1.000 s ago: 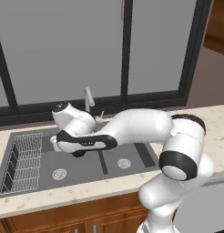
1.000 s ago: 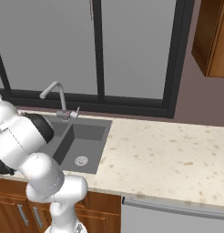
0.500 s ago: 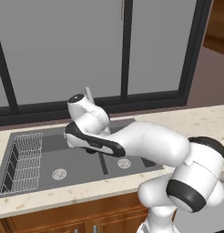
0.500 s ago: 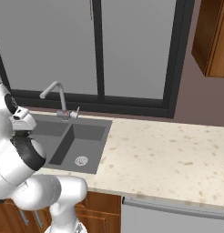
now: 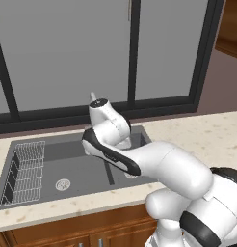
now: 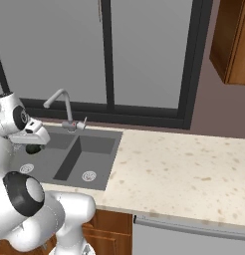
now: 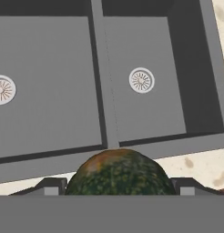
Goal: Turn on the sink faucet. Then move the squash from the counter to the sink. Turn off the sink. Move the vegetable from the sink to the pot next to the stove. Finally move the pot to the front right burner.
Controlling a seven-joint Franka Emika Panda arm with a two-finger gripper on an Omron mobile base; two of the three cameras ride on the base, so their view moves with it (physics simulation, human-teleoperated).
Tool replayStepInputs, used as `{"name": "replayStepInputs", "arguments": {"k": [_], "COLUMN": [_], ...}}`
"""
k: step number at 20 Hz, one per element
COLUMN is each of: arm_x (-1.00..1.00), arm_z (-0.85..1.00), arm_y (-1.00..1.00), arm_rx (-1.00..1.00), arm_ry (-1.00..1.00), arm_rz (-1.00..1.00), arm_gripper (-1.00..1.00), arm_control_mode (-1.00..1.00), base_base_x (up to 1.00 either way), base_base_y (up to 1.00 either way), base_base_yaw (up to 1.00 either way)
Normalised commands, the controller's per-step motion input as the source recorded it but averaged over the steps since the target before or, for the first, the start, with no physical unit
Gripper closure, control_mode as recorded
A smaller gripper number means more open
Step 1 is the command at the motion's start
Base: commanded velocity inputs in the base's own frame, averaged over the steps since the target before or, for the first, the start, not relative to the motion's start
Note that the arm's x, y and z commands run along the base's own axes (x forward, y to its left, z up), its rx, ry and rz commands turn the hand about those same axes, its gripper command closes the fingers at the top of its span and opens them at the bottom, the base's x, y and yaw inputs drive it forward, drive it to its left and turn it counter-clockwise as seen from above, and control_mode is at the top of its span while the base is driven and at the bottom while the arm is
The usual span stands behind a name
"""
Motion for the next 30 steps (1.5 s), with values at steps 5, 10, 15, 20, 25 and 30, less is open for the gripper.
{"name": "replayStepInputs", "arguments": {"k": [5, 10, 15, 20, 25, 30], "arm_x": [-0.05, -0.23, 0.00, 0.00, 0.00, 0.00], "arm_z": [0.00, 0.00, 0.00, 0.00, 0.00, 0.00], "arm_y": [-0.01, -0.10, 0.00, 0.00, 0.00, 0.00], "arm_rx": [0.00, 0.00, 0.00, 0.00, 0.00, 0.00], "arm_ry": [0.00, -0.01, 0.00, 0.00, 0.00, 0.00], "arm_rz": [-0.01, -0.06, 0.00, 0.00, 0.00, 0.00], "arm_gripper": [1.00, 1.00, 1.00, 1.00, 1.00, 1.00], "arm_control_mode": [-1.00, 1.00, 1.00, 1.00, 1.00, 1.00], "base_base_x": [0.00, -0.21, -0.55, -0.40, -0.23, -0.14], "base_base_y": [0.00, -0.09, -0.21, -0.16, -0.08, -0.11], "base_base_yaw": [0.00, -0.06, -0.23, -0.35, -0.40, -0.44]}}
